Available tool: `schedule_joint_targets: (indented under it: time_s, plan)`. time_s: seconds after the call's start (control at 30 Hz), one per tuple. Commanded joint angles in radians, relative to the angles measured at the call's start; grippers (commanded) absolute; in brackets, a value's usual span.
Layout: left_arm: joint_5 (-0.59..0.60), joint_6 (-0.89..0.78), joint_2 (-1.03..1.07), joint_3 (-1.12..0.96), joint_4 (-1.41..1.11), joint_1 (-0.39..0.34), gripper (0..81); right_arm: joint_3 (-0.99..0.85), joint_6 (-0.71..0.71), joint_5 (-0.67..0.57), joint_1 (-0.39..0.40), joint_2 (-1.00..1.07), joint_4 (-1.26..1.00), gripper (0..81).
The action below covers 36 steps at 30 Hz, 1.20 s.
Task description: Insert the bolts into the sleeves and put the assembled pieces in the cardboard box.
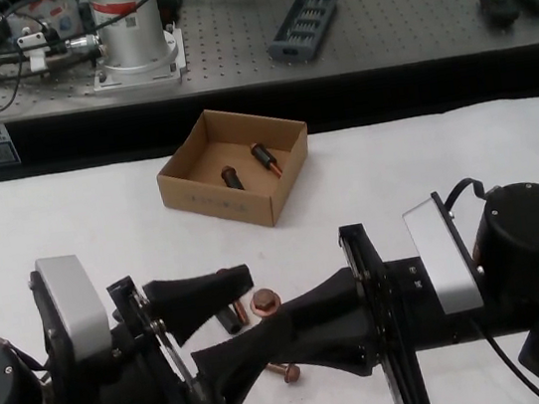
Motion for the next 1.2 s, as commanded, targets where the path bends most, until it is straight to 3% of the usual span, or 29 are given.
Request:
schedule_joint_targets:
  time_s: [0.0,0.37,0.57,0.67,0.87,1.07,1.17]
  plan:
    - [0.014,0.000,0.000,0.002,0.011,-0.001,48.7,-0.010,0.001,0.004,-0.006,-0.019,-0.039,6.4]
    - [0.077,-0.193,0.000,0.008,-0.205,0.003,48.6,-0.010,-0.006,0.004,-0.006,-0.019,0.033,6.4]
    - [-0.009,-0.207,-0.069,0.056,-0.205,0.064,47.6,-0.010,-0.015,0.009,-0.019,-0.019,0.088,6.4]
    - [-0.046,-0.236,-0.125,0.080,-0.205,0.112,37.6,-0.010,-0.006,0.075,-0.032,-0.019,0.147,6.4]
    - [-0.173,-0.195,-0.194,0.095,-0.037,0.154,0.5,-0.010,0.141,0.262,-0.037,-0.025,0.184,6.4]
    - [-0.246,-0.173,-0.218,0.095,0.016,0.153,0.3,-0.010,0.272,0.319,-0.037,-0.135,0.198,6.4]
    - [-0.263,-0.179,-0.261,0.095,0.077,0.153,0.3,-0.015,0.314,0.380,-0.037,-0.232,0.313,6.4]
